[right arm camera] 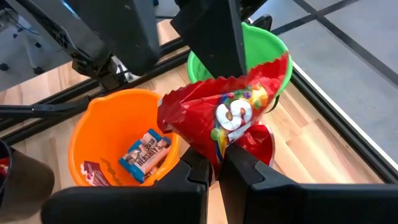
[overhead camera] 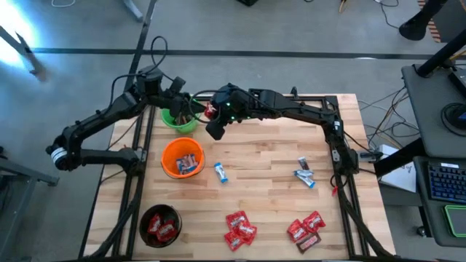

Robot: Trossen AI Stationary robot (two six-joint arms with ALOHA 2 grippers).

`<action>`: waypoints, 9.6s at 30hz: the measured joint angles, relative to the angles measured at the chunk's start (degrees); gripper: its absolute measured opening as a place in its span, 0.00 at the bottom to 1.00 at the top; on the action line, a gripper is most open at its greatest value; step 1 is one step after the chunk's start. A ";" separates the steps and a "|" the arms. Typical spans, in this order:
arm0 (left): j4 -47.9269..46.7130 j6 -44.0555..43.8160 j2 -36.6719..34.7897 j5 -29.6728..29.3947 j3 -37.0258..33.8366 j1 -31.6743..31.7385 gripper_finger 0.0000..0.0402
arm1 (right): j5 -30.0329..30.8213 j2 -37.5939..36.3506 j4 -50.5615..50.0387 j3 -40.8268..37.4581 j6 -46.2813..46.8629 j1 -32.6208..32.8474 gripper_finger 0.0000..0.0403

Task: Organize candy in baskets
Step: Put the red candy into the black bucket

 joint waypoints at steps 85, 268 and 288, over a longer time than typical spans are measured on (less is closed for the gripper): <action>0.10 -9.40 7.92 1.82 0.00 -3.37 0.00 | -0.09 0.02 -7.52 -0.04 -5.22 0.07 0.29; -81.46 -51.49 23.54 -64.54 46.33 -103.59 0.00 | 3.10 0.02 -37.79 -0.07 20.13 8.96 0.56; -80.95 -55.43 25.67 -62.73 41.70 -104.37 0.26 | 1.35 0.02 -37.79 -0.07 21.97 14.32 0.56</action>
